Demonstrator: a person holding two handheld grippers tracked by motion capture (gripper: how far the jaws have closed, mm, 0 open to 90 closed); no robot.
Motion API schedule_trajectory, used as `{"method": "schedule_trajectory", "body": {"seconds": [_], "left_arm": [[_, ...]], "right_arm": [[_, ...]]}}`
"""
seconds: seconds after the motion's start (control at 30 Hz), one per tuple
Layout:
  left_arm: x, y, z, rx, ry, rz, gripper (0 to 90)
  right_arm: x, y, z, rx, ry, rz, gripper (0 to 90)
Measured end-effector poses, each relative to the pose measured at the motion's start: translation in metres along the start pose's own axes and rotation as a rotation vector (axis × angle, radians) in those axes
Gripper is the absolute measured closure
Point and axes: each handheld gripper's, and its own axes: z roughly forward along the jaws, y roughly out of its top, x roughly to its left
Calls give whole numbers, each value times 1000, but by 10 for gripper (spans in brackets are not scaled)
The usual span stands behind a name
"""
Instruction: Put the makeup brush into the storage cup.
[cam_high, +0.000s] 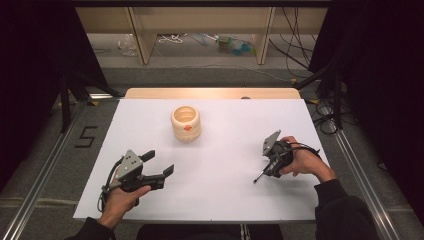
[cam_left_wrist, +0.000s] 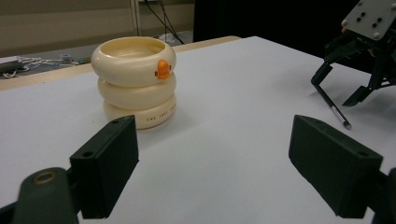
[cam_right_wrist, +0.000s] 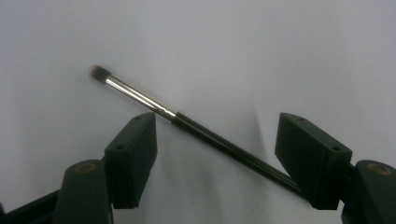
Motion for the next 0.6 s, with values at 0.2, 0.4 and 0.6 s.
{"method": "schedule_trajectory", "body": {"seconds": [0.2,0.4,0.6], "left_arm": [[0,0,0,2,1,-1,160],[0,0,0,-1,-4,8,160],[0,1,0,1,-2,11,160]], "right_arm": [[-1,2,4,19,9,2,314],[-3,1,7,28,19,13,320],[-4,1,8,36,44,52,362]]}}
